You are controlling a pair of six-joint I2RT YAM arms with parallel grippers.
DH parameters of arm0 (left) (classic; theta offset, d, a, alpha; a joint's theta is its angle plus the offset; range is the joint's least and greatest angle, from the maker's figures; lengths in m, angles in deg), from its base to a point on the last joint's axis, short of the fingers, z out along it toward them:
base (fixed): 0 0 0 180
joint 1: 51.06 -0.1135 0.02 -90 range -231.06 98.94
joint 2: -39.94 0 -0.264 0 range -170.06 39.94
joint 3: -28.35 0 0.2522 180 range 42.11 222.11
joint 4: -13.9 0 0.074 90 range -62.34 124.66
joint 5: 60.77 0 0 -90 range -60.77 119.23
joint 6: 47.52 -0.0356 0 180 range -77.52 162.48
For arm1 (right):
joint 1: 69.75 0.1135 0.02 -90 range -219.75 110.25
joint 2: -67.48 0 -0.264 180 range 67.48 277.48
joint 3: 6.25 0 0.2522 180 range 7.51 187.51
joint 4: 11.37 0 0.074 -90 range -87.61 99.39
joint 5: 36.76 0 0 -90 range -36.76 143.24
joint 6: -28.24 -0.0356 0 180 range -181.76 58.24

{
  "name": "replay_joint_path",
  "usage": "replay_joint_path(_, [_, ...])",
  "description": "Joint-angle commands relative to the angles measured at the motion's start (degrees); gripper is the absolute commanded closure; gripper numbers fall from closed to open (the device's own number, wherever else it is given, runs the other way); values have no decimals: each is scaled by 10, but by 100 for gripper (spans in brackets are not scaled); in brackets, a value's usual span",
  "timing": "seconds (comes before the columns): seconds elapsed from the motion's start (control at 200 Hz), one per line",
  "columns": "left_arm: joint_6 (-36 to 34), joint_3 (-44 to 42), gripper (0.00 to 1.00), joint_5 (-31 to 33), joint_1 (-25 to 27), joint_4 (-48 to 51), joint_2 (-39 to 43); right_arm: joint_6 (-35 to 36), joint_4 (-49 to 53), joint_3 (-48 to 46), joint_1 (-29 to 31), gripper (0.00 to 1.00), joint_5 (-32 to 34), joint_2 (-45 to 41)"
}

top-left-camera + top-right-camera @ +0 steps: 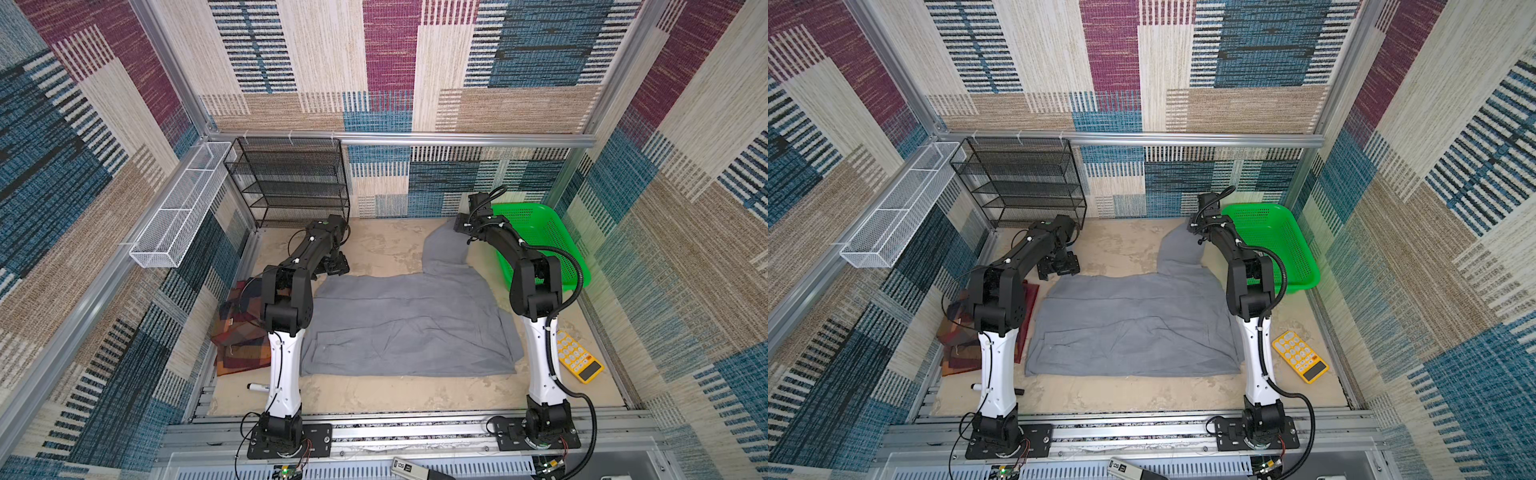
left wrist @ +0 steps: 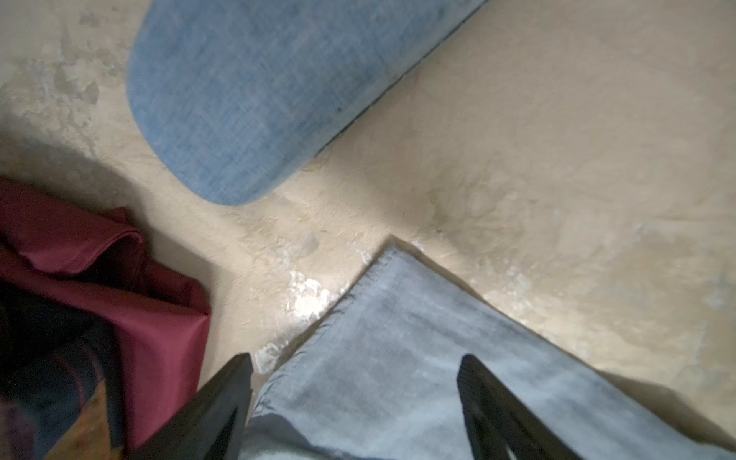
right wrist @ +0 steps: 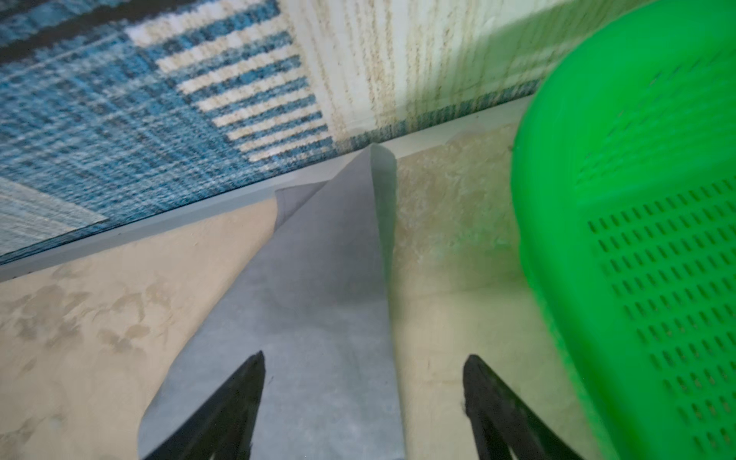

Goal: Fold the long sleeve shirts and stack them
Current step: 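Grasp the far corners of the grey shirt with both grippers, then lift the far edge of the grey shirt with both grippers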

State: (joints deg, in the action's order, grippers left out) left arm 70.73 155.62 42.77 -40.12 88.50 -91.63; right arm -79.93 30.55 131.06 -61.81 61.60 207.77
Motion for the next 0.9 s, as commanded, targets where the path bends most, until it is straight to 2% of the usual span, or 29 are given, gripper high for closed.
replay_joint_path(0.0, [-8, 13, 18, 13, -1, 12, -12, 15, 6, 13, 2, 21, -26, 17])
replay_joint_path(0.285, [-9, 24, 25, 26, -1, 15, -41, 22, -12, 14, -10, 23, -38, 37])
replay_joint_path(0.456, [-15, 33, 32, 39, -1, 16, -50, 29, -28, 27, -17, 31, -97, 57])
replay_joint_path(0.711, [-22, 47, 37, 52, -1, 16, -62, 37, -52, 20, -18, 50, -142, 66])
replay_joint_path(0.776, [-22, 50, 39, 46, -1, 16, -64, 37, -58, 17, -17, 59, -149, 65])
replay_joint_path(0.826, [-21, 50, 44, 47, 0, 15, -67, 37, -60, 19, -17, 68, -157, 67])
replay_joint_path(0.896, [-21, 49, 47, 44, 0, 16, -74, 35, -60, 19, -18, 75, -165, 72])
